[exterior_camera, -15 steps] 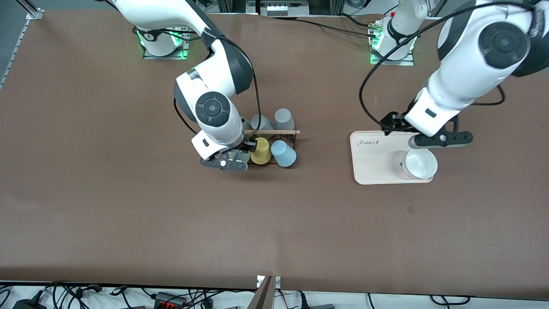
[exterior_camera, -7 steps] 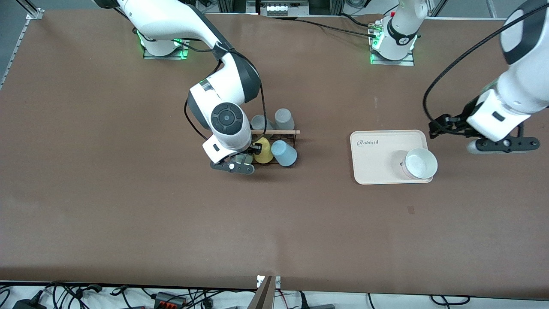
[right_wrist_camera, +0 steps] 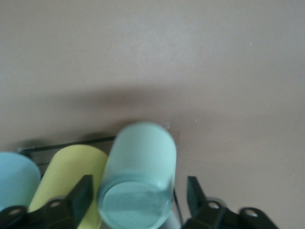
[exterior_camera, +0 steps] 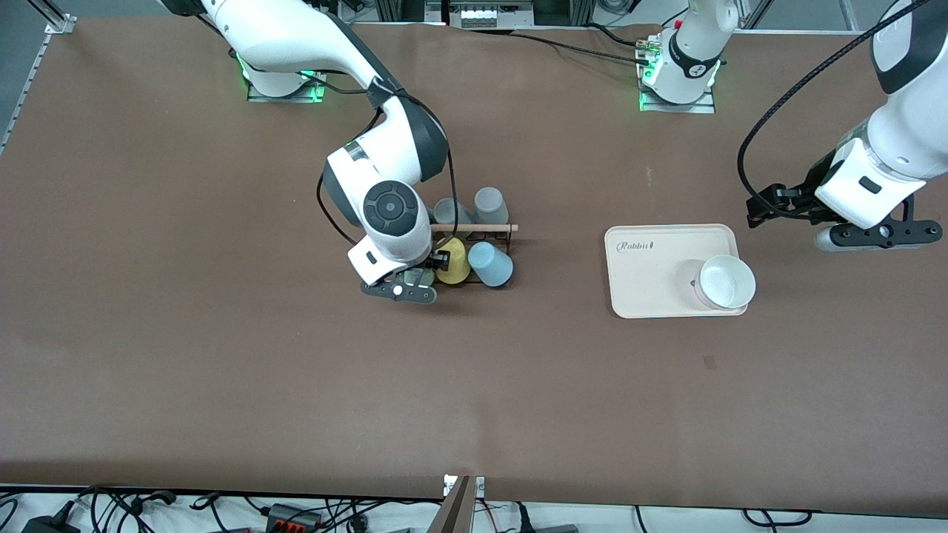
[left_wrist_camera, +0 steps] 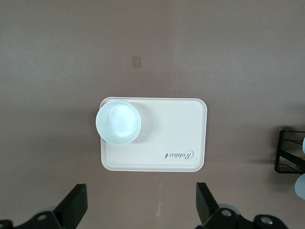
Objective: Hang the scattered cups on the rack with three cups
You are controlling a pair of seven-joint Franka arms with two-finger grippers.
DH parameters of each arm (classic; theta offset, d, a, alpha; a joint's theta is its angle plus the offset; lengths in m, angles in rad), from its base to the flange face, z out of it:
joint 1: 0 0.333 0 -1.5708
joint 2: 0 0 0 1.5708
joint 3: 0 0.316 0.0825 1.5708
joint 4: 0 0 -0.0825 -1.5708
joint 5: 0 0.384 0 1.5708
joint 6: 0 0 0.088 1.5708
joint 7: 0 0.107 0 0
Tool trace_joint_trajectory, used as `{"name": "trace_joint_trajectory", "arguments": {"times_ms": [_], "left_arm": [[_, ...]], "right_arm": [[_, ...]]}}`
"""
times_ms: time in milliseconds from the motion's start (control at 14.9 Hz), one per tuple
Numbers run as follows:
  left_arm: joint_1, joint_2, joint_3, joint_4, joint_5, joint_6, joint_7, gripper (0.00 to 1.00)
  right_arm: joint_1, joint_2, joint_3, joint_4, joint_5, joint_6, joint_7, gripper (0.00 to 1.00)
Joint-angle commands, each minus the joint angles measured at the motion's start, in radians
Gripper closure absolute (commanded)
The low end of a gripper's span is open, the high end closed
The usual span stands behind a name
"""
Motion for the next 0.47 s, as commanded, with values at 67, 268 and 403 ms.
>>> {"name": "trace_joint_trajectory", "arguments": {"times_ms": [67, 268, 403], "left_arm": [[0.010, -0.018, 0.003, -0.012, -0.032, 0.048, -0.008, 0.00], [0.009, -0.034, -0.004, -0.012, -0.025, 0.036, 0.006, 0.00], [0.009, -0.036, -0.006, -0.012, -0.022, 0.023, 0.006, 0.00]], "right_arm": [[-0.078, -0.083, -0.005, 0.041, -0.007, -0.051, -0.092, 0.00], [-0.176, -0.115, -0.005, 0.129, -0.009, -0.153, -0.166, 0.00], [-0.251, -0.143, -0.007, 0.165, -0.009, -0.242, -0.224, 0.00]]}}
